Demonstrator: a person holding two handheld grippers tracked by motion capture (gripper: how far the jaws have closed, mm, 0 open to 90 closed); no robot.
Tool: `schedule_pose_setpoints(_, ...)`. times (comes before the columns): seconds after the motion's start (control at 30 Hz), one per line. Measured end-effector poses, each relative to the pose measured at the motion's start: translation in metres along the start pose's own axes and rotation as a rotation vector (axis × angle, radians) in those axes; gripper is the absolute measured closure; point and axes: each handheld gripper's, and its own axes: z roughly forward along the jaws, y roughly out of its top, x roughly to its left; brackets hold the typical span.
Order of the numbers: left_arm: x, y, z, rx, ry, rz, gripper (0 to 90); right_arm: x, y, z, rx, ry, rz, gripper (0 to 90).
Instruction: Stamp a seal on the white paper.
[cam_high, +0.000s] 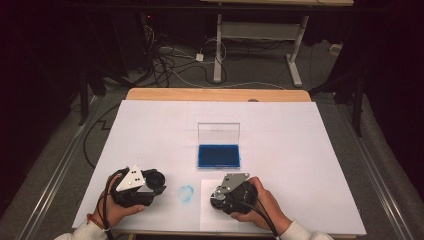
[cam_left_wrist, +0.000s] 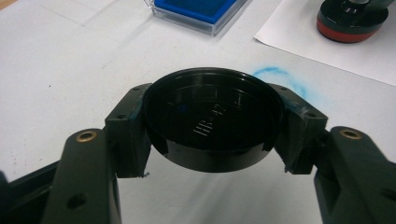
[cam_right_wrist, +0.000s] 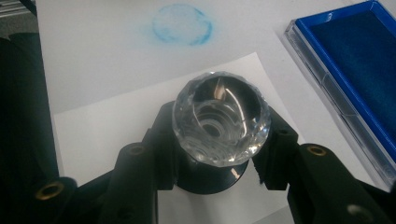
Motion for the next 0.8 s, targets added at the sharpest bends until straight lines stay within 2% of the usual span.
schedule_pose_setpoints(0.4,0.000,0.000,-0.001,-0.005,0.004,-0.002,36.4,-0.004,0.001,-0.005,-0.016,-0.009,0.005,57.8)
schedule_pose_setpoints(0.6,0.000,0.000,-0.001,-0.004,0.004,0.000,36.4,-0.009,0.005,-0.021,-0.069,-0.030,0.015,57.7)
schedule_pose_setpoints(0.8,-0.001,0.001,-0.001,-0.002,0.004,0.006,36.4,-0.011,0.009,-0.034,-0.099,-0.059,0.018,57.7)
